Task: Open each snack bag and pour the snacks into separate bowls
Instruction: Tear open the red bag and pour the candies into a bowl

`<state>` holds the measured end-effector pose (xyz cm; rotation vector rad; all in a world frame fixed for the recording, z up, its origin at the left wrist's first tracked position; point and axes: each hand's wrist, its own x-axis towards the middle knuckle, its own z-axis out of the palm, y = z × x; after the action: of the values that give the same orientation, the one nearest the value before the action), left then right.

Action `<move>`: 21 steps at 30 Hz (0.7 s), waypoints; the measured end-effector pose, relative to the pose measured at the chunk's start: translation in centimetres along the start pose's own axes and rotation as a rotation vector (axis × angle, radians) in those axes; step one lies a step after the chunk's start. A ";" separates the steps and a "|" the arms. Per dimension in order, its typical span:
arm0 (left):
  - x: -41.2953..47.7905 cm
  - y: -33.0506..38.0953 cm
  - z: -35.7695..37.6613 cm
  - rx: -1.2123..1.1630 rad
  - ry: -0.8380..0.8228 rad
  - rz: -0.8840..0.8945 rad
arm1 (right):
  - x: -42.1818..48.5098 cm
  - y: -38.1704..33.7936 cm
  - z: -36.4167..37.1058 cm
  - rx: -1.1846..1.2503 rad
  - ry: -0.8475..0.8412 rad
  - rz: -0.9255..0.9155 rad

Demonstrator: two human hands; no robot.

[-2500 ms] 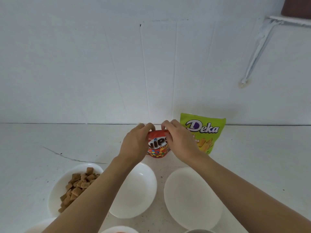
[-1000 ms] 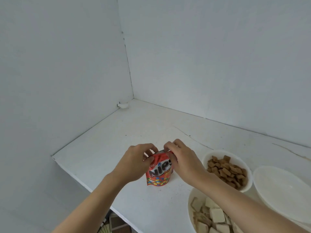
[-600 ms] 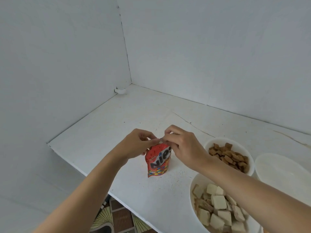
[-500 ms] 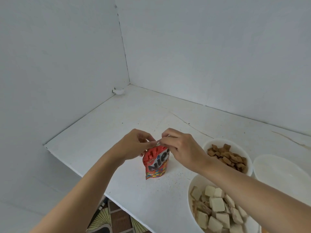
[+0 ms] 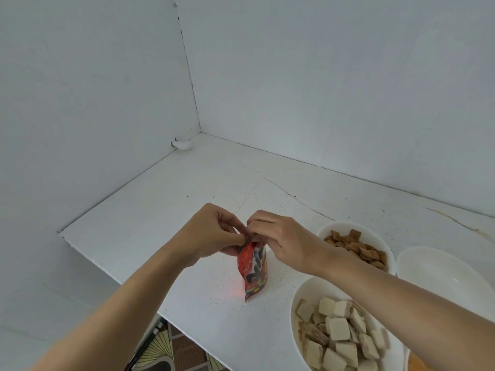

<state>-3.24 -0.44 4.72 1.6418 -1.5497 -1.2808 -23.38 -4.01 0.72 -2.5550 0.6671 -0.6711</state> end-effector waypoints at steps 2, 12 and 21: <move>0.0 -0.4 0.0 0.061 0.108 0.017 | -0.3 0.3 -0.2 0.019 0.009 0.019; -0.4 -1.9 -0.9 0.270 -0.047 0.319 | -0.6 0.2 0.1 0.001 0.013 0.083; -0.4 -1.6 -5.0 0.908 -0.107 0.546 | -2.6 1.6 -1.3 -0.280 -0.006 -0.009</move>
<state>2.01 -0.82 5.47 1.4129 -2.6391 -0.3664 -26.66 -4.20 0.06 -2.8146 0.7970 -0.6093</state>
